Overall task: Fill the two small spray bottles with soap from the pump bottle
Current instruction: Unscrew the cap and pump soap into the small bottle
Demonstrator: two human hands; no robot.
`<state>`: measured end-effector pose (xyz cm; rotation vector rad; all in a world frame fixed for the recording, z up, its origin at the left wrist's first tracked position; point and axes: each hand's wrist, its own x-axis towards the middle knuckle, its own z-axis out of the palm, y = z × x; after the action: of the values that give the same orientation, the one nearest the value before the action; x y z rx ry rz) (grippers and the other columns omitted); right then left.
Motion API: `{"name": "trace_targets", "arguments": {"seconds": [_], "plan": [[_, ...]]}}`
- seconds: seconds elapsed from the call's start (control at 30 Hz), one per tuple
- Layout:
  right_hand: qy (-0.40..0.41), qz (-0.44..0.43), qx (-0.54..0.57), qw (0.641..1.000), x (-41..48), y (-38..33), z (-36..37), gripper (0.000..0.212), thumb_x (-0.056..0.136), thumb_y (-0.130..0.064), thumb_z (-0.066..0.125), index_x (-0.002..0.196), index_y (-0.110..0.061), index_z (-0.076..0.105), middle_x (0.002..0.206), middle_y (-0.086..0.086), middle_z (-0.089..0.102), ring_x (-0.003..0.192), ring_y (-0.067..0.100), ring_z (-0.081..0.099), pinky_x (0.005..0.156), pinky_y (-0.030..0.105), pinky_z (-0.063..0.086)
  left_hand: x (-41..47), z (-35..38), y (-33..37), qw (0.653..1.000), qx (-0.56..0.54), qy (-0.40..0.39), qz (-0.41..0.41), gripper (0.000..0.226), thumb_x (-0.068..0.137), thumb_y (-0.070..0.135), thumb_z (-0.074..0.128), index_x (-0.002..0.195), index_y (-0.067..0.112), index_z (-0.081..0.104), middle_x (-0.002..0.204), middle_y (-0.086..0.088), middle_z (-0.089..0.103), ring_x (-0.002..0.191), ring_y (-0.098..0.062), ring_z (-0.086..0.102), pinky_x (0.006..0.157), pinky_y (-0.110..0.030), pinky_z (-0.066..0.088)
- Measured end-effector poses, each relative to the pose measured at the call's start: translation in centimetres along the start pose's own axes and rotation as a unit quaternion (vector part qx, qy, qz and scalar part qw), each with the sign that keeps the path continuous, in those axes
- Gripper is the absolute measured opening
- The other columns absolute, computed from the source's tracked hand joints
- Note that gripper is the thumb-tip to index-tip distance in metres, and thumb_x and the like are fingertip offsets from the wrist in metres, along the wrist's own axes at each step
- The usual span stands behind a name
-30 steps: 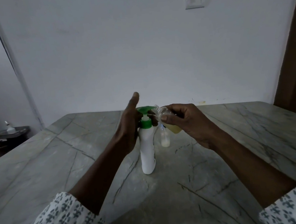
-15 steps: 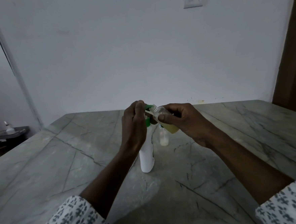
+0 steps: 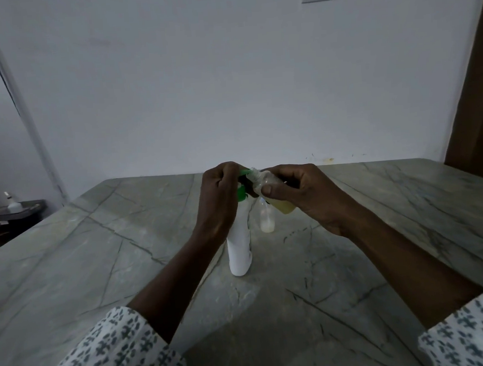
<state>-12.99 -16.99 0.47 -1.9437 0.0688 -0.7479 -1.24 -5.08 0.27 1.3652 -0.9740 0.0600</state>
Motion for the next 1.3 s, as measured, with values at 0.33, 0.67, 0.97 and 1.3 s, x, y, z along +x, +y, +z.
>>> {"name": "trace_targets", "arguments": {"seconds": [0.33, 0.67, 0.97, 1.3], "plan": [[0.021, -0.003, 0.017, 1.000, 0.3, -0.1, -0.2, 0.027, 0.083, -0.018, 0.074, 0.109, -0.026, 0.069, 0.111, 0.005, 0.072, 0.101, 0.021, 0.068, 0.086, 0.029, 0.056, -0.5, 0.2, -0.6, 0.999, -0.012, 0.002, 0.034, 0.041, 0.101, 0.050, 0.036, 0.092, 0.011, 0.039, 0.070, -0.002, 0.054, 0.063, -0.026, 0.061, 0.062, -0.050, 0.055], [0.003, -0.012, 0.021, 1.000, 0.1, 0.1, -0.1, 0.031, 0.084, -0.011, 0.074, 0.114, -0.014, 0.069, 0.107, 0.002, 0.074, 0.098, 0.017, 0.070, 0.090, 0.032, 0.057, -0.3, 0.0, -0.6, 0.999, 0.015, 0.006, 0.043, 0.032, 0.099, 0.033, 0.035, 0.089, 0.002, 0.041, 0.080, -0.019, 0.043, 0.070, -0.033, 0.049, 0.062, -0.044, 0.043], [0.016, -0.017, 0.036, 0.999, 0.3, 0.5, -0.2, 0.029, 0.084, -0.012, 0.074, 0.112, -0.017, 0.070, 0.110, 0.008, 0.073, 0.102, 0.025, 0.069, 0.090, 0.034, 0.057, -0.5, 0.3, -0.5, 0.998, -0.044, -0.023, 0.038, 0.031, 0.107, 0.032, 0.029, 0.094, 0.007, 0.041, 0.073, -0.013, 0.050, 0.058, -0.012, 0.055, 0.055, -0.024, 0.048], [-0.027, 0.081, 0.150, 0.985, 0.0, 0.3, -0.3, 0.030, 0.084, -0.021, 0.068, 0.110, -0.007, 0.071, 0.103, 0.012, 0.075, 0.090, 0.024, 0.071, 0.080, 0.037, 0.059, -0.1, 0.2, -1.2, 0.999, 0.017, 0.000, 0.042, 0.037, 0.100, 0.052, 0.029, 0.086, 0.020, 0.041, 0.080, -0.016, 0.045, 0.073, -0.037, 0.051, 0.068, -0.056, 0.048]]}}
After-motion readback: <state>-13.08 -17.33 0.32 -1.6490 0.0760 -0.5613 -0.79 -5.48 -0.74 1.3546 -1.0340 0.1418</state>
